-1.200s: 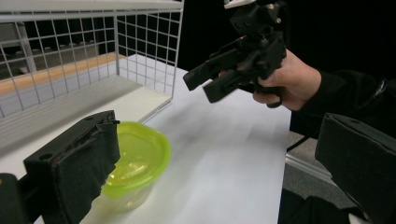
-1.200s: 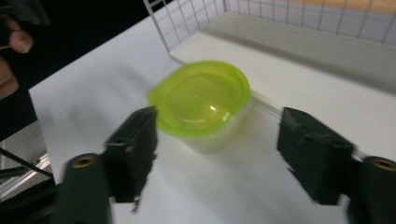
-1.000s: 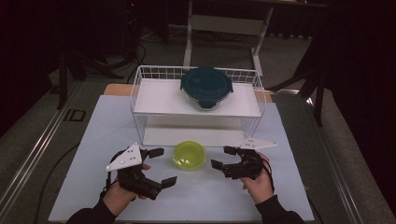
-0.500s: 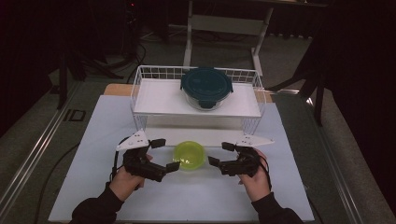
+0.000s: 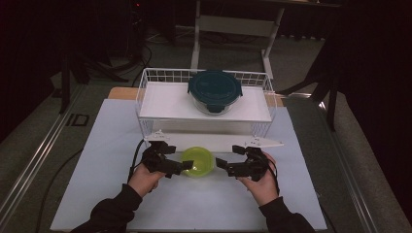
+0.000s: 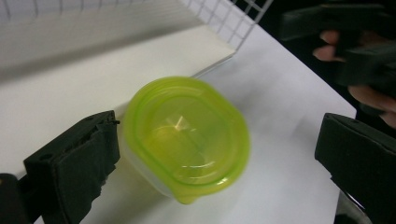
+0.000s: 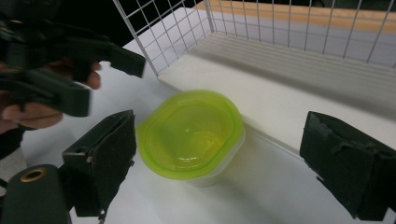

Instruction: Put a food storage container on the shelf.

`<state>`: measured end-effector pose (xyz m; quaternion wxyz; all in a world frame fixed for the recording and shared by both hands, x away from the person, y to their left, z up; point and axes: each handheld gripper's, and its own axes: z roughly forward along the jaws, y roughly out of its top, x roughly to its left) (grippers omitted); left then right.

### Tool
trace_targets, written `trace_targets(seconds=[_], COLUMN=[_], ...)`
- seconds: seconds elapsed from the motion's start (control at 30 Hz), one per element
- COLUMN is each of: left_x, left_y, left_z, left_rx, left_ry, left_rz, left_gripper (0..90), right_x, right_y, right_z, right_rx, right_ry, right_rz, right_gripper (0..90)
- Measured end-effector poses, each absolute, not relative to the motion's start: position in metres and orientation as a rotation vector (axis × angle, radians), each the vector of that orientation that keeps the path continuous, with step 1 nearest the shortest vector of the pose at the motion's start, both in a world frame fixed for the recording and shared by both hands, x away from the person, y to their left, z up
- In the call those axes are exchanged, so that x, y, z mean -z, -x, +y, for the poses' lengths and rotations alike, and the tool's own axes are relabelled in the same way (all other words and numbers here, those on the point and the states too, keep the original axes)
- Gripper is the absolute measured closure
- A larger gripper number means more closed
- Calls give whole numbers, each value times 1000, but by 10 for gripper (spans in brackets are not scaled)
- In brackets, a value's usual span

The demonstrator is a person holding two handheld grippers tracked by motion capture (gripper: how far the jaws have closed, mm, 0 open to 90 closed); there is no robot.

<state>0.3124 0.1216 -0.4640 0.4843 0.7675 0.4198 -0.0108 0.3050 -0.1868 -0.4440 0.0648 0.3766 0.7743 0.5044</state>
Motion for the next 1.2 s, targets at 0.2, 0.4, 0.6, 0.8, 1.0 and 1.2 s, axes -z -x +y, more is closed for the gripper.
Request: trace_targets(seconds=[0.2, 0.4, 0.6, 0.8, 1.0, 1.2], left_x=[479, 490, 499, 502, 506, 508], left_y=[-327, -334, -339, -341, -344, -344], left_z=[131, 135, 138, 138, 138, 136], left_rx=[176, 275, 412, 451, 477, 480], left_ry=[-1787, -1766, -1723, -1706, -1703, -1712], left_rz=[1202, 1344, 1404, 1417, 1413, 1409], left_gripper=[48, 180, 382, 526, 601, 708], right_x=[448, 454, 467, 479, 489, 495], right_y=[-311, -319, -331, -343, -350, -355], right_z=[-185, -182, -177, -175, -172, -168], right_rx=[-1519, -1490, -1447, -1434, -1391, -1387], right_ry=[-1203, -1296, -1435, -1610, -1746, -1808], right_rz=[2368, 2403, 2470, 2491, 2508, 2536], right_gripper=[137, 223, 295, 382, 498, 634])
